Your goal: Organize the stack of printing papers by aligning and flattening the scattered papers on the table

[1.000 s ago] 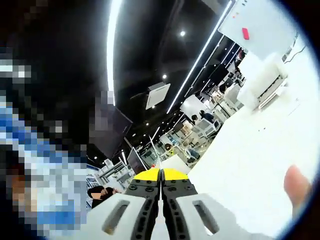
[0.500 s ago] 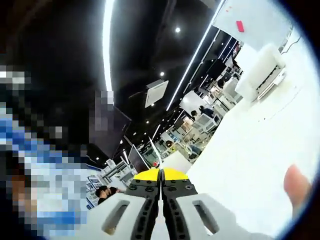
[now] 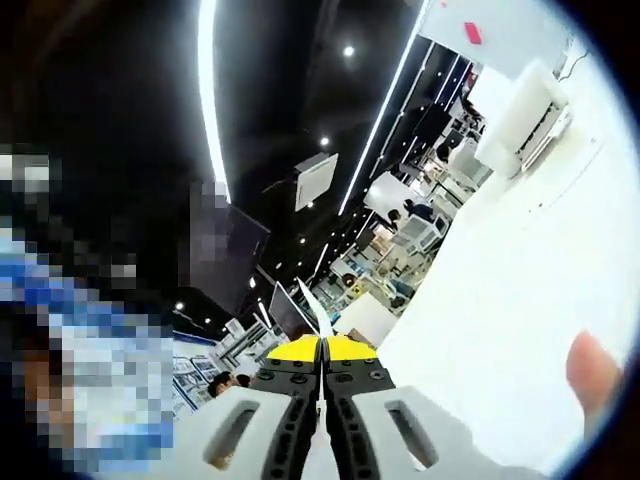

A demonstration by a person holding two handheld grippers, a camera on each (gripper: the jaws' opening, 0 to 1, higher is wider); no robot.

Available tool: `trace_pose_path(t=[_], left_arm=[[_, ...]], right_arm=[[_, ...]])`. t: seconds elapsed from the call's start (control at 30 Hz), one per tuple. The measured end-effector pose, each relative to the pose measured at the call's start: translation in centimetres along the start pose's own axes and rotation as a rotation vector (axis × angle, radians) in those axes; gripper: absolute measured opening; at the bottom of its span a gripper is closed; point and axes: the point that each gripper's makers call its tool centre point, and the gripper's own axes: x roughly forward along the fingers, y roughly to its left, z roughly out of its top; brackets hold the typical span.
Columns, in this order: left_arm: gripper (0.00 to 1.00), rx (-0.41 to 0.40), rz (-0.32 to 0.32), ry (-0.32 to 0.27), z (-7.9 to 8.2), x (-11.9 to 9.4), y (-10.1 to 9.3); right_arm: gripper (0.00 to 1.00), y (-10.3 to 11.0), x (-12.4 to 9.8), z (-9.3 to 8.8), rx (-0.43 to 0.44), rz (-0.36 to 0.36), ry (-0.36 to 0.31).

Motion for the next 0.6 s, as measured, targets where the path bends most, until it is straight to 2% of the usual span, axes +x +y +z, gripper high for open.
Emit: trace_pose_path(t=[0.2,0.6], left_arm=[[0.10,-0.002,0.002,-0.012,0.1,-0.2,0.0],[0.09,-0.003,-0.005,-0.023,0.7,-0.1,0.1]], right_arm=[[0.00,-0.5,0.2,-2.2,0.021,-0.031,0.021],[0.00,-1.0,0.4,-4.6,0.100,-0.055,-0.004]])
